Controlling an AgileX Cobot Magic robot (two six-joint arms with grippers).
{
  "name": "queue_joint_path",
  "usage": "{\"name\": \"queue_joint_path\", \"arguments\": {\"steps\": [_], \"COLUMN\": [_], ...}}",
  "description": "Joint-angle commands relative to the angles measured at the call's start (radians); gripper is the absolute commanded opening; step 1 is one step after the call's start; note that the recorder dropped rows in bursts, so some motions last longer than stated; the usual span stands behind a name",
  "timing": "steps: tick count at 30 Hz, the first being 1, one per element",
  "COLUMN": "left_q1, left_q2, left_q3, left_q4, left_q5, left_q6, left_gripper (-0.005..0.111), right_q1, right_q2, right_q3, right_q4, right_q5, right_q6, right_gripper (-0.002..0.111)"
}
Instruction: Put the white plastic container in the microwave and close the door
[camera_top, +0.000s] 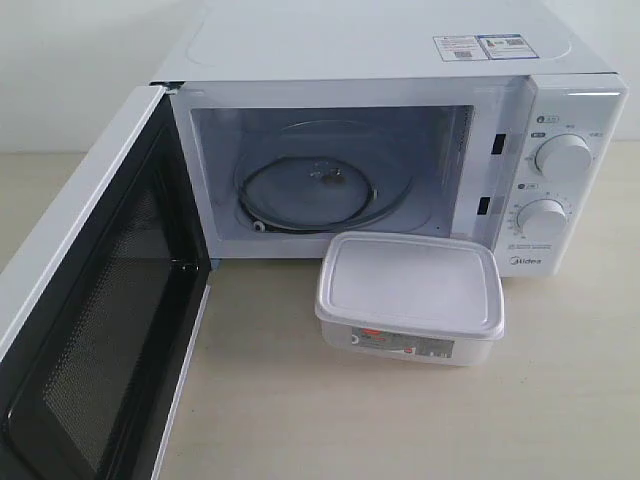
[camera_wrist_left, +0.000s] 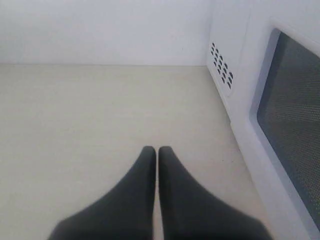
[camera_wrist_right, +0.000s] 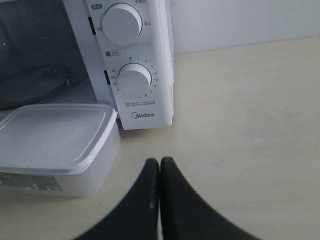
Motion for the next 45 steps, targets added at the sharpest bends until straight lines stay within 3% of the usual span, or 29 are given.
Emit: {"name": "queue_joint_path", "arguments": {"steps": [1,33,45], "left_q1": [-0.002,-0.002,-0.002], "left_q2": [-0.003,-0.003,-0.003], "left_q3": [0.004,0.004,0.004], "left_q4": [-0.008,-0.008,-0.008], "left_q5": [-0.004,-0.004,-0.004], "left_q6": [0.000,0.000,0.000], "left_gripper": [0.004,0.004,0.004], "right_q1": [-0.002,-0.002,-0.002], "right_q2": [-0.005,-0.005,-0.005], "right_q3": [-0.001,-0.001,-0.001], "right_q4": [-0.002,-0.002,0.043], "right_q5": [-0.002,-0.029,-0.611], "right_q6": [-0.001,-0.001,0.023], "right_gripper": [0.000,0.000,0.000]}}
